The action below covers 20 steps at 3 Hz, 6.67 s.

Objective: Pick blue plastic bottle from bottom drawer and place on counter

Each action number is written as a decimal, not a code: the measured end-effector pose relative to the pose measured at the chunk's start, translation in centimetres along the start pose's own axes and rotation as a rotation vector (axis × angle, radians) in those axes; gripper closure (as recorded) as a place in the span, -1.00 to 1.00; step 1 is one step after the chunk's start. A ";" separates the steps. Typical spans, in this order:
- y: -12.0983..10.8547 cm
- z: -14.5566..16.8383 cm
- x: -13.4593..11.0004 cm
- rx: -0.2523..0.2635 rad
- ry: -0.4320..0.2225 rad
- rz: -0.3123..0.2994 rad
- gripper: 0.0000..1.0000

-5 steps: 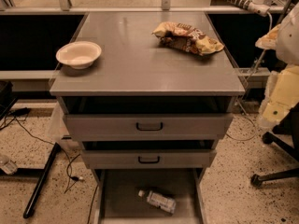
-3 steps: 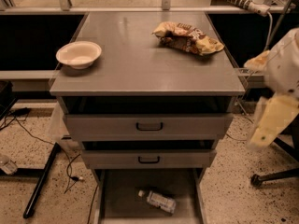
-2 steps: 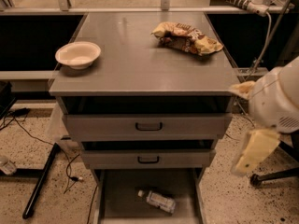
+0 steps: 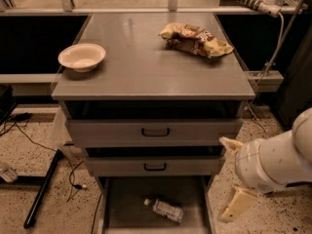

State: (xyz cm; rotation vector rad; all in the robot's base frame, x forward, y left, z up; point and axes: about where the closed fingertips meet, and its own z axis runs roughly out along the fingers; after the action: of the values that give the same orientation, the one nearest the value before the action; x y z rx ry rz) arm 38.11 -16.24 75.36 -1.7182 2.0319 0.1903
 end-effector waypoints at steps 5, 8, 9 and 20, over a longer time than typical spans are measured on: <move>-5.9 15.1 7.6 0.101 -0.070 0.042 -1.00; -5.9 22.1 10.8 0.103 -0.092 0.053 -1.00; -2.7 27.7 13.1 0.062 -0.101 0.043 -1.00; 1.6 60.8 20.2 -0.010 -0.354 0.024 -0.61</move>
Offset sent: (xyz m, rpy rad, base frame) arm 0.0085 -0.0016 -0.0054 -0.0029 -0.0385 -0.0246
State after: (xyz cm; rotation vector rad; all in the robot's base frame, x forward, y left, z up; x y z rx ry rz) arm 50.26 -9.83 12.72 -1.5385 1.7929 0.4772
